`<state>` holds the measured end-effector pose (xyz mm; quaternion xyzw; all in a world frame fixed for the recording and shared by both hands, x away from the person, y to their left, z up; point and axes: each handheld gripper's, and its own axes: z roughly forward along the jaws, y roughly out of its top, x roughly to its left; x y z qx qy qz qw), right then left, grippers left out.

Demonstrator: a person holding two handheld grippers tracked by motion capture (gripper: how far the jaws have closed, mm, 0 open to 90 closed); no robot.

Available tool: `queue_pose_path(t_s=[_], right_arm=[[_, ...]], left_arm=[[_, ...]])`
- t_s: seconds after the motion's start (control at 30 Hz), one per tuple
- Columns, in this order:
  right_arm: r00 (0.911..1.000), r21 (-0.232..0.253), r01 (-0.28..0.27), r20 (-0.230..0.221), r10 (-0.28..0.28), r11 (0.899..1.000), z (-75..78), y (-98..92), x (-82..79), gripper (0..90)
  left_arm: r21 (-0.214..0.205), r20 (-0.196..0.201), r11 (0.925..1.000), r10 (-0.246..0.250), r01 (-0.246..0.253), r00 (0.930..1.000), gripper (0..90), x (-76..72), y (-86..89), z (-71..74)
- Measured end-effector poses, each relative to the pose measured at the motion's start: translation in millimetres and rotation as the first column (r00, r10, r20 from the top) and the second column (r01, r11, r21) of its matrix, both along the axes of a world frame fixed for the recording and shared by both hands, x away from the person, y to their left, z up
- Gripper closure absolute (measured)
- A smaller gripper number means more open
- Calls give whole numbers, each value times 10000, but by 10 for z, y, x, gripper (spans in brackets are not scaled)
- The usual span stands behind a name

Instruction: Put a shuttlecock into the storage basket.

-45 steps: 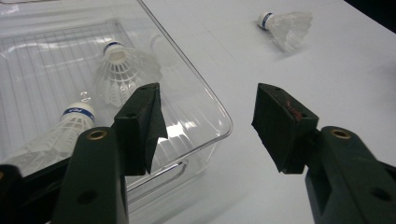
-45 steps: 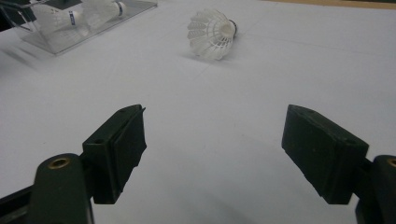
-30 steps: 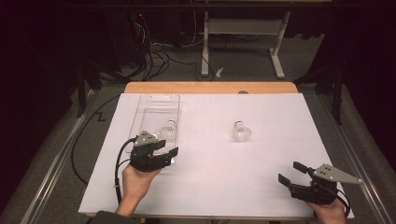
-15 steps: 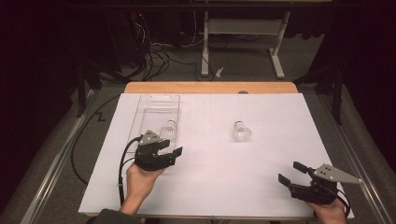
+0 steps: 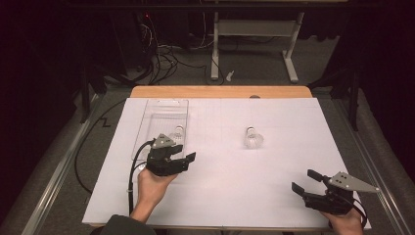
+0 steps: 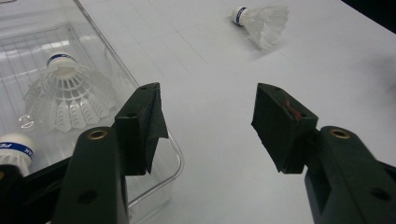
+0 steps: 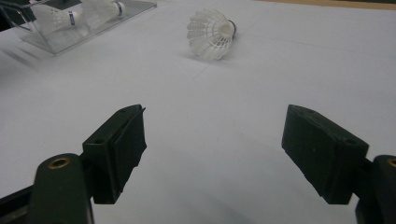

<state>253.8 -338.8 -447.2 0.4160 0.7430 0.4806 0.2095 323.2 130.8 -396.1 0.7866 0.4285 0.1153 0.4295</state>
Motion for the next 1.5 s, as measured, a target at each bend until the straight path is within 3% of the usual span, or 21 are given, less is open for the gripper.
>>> queue_pose_path(t_s=[0.93, 1.5], right_arm=[[10000, 1, 36, 46, -36, 10000, 0, -9, 2, 219], [10000, -4, 16, 47, -16, 10000, 2, -6, -1, 219]], left_arm=[[247, 2, 9990, -379, 379, 9993, 439, 178, -238, 36], [258, -284, 9980, -566, 574, 9980, 442, 283, -355, -5]])
